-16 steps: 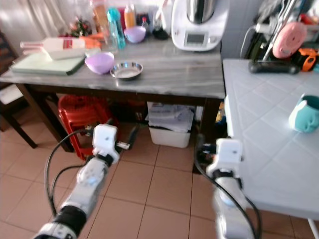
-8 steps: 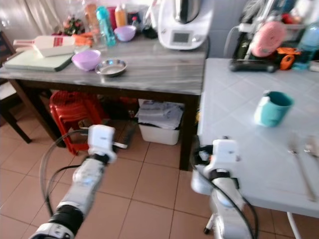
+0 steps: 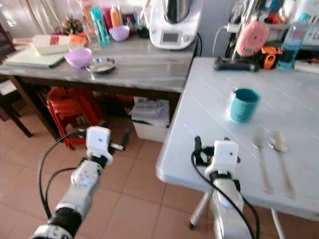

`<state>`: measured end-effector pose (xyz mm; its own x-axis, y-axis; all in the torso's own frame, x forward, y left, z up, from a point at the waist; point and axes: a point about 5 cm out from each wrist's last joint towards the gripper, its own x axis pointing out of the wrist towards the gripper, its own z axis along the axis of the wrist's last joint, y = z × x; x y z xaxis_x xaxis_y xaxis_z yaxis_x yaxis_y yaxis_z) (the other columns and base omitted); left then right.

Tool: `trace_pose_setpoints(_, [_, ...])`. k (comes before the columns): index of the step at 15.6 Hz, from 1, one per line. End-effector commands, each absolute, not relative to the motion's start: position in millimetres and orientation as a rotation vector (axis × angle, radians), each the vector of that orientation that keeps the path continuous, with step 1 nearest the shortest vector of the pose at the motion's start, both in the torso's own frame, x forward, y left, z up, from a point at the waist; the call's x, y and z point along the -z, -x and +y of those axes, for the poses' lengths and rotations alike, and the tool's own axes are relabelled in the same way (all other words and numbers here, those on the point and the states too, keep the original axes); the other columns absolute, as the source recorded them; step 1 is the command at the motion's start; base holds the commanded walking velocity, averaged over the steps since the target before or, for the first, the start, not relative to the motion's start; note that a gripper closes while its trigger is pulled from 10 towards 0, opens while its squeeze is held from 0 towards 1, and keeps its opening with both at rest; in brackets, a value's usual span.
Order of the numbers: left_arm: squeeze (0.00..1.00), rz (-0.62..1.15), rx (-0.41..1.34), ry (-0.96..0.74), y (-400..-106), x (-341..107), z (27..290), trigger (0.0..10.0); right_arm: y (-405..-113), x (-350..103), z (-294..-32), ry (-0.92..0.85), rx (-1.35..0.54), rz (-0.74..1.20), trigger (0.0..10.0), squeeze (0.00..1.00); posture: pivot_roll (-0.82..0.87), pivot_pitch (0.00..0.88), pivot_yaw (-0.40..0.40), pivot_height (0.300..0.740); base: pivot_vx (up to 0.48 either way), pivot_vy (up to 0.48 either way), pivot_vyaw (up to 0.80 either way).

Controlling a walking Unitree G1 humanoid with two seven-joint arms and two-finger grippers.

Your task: Setting the table

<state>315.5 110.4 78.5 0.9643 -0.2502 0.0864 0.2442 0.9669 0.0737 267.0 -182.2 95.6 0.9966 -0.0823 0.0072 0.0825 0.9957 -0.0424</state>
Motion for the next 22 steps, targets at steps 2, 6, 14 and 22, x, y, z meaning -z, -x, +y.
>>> trace_pose_setpoints(2, [0.0, -0.108, 0.284, -0.066, -316.1, -81.8, 101.6, 10.0, -266.2, -98.0, -187.0, 0.055, 0.104, -0.013, 10.0, 0.0, -0.07, 0.0, 0.076, 0.74, 0.0, -0.358, 0.0])
trace_pose_setpoints(6, [0.0, -0.114, 0.293, -0.065, -314.7, -81.5, 100.1, 10.0, -265.3, -96.8, -188.2, 0.063, 0.113, -0.01, 10.0, 0.0, -0.07, 0.0, 0.077, 0.74, 0.0, -0.341, 0.0])
trace_pose_setpoints(14, [0.0, -0.027, 0.583, -0.013, -302.3, -66.5, 96.4, 10.0, -262.2, -93.1, -186.6, 0.05, 0.12, 0.007, 10.0, 0.0, -0.07, 0.0, 0.084, 0.74, 0.0, 0.0, 0.0])
trace_pose_setpoints(22, [0.0, -0.045, 0.806, 0.01, -289.6, -66.5, 94.4, 10.0, -263.8, -86.2, -187.6, 0.033, 0.118, 0.05, 10.0, 0.0, -0.06, 0.0, 0.081, 0.74, 0.0, 0.0, 0.0])
